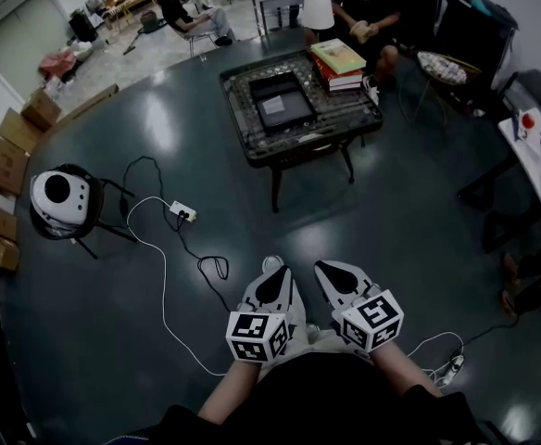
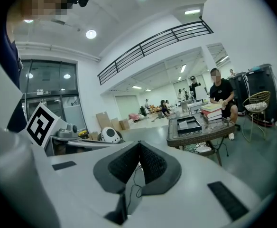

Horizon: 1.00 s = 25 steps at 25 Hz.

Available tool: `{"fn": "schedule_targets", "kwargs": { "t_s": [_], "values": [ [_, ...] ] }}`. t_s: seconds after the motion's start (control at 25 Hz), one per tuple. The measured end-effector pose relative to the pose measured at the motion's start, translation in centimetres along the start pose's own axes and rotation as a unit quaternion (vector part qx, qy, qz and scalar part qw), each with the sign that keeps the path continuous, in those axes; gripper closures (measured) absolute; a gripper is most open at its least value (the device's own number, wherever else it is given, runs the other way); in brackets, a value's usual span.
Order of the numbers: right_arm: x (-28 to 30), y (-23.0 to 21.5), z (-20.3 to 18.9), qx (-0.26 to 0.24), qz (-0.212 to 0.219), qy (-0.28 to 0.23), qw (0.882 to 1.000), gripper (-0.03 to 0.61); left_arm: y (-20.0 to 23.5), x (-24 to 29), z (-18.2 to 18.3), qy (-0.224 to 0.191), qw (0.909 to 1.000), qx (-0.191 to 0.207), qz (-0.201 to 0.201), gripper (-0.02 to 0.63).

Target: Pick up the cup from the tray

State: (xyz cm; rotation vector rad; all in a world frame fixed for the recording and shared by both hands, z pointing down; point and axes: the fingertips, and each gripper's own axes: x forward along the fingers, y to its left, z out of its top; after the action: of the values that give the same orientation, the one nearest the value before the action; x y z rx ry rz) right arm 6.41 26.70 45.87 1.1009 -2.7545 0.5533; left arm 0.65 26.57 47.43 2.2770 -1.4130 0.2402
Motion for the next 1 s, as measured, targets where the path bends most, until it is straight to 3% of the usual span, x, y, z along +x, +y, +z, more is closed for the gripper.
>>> {"fn": "schedule_targets", "kwargs": {
  "t_s": [0.6,1.0],
  "values": [
    [8.6,-4.0,2.8,-0.011,-0.001,0.016,1.000,0.566,6.7,7.1,4.7,-0.003,1.0000,0.002,0.000,0.601],
    [17.1,-8.2,7.4,-0.008,-0.018,0.014,1.000,0.566,13.5,12.8,10.2,0.007,0.9999,0.011,-0.004,0.601]
  ]
}}
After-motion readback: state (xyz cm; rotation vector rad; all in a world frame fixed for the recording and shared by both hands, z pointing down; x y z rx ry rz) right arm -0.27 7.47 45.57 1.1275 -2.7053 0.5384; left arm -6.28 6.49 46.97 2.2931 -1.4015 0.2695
